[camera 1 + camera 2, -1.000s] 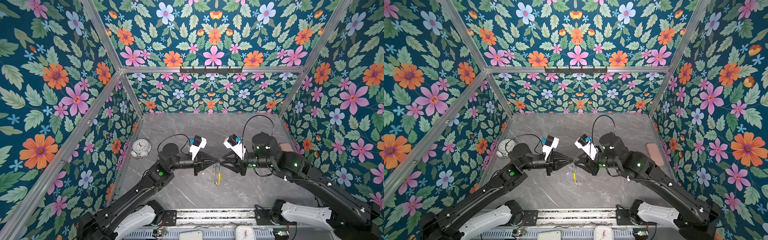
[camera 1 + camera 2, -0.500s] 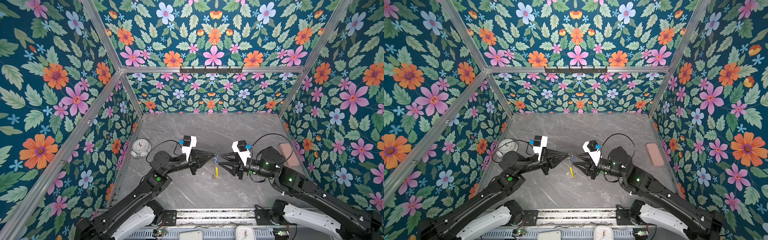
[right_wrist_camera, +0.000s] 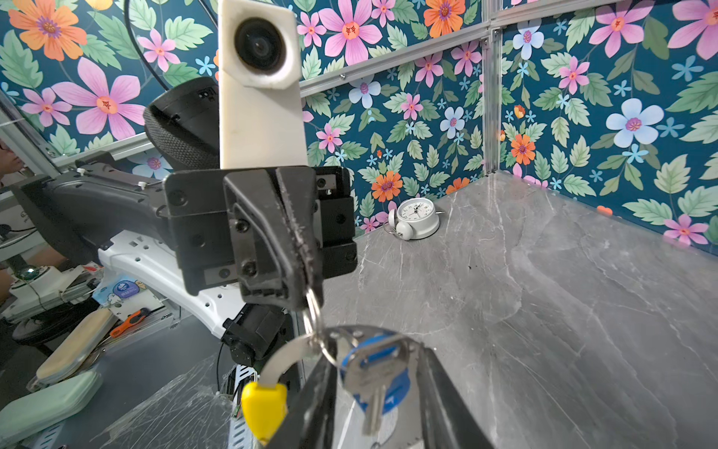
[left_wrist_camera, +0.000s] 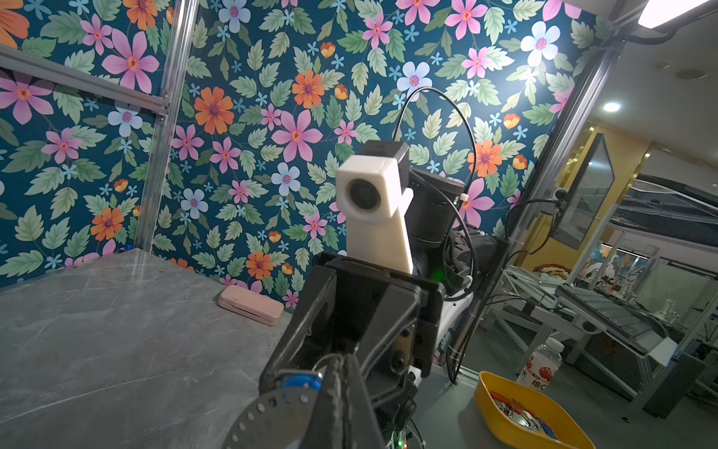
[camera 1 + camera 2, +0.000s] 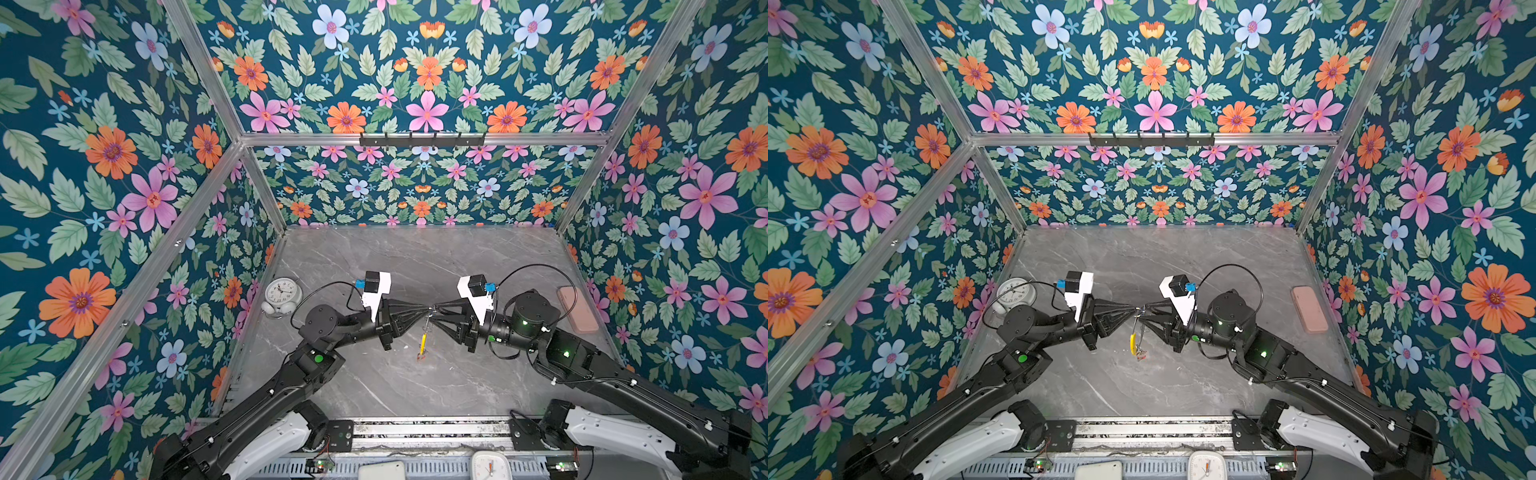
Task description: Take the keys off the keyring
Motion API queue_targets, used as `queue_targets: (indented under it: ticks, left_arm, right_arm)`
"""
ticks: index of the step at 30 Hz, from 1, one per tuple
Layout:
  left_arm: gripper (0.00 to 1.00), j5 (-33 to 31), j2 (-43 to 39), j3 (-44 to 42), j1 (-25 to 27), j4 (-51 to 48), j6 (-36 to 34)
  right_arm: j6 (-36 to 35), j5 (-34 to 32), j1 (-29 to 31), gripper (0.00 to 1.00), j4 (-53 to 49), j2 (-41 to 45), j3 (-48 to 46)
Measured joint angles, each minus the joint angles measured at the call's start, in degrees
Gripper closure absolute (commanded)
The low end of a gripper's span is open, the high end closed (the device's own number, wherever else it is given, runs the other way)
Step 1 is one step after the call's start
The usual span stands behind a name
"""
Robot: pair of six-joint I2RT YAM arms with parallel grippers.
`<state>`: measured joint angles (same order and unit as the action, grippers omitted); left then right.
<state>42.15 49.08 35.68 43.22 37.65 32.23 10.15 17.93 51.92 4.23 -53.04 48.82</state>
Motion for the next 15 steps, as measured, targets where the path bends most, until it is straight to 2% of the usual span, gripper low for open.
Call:
queue_targets:
  ticks: [9,15]
  left_arm:
    - [1.00,-0.7,-0.4,-0.6,0.0,0.2,0.6]
    - [1.00,-1.7,-0.7,-0.9,0.0,0.4,0.8]
  right_arm:
    - [-0.1,0.1,0.3,0.79,0.0,-0.3,-0.1]
    - [-0.8,0.1,0.5,0.92,-0.2,-0.1,-0.3]
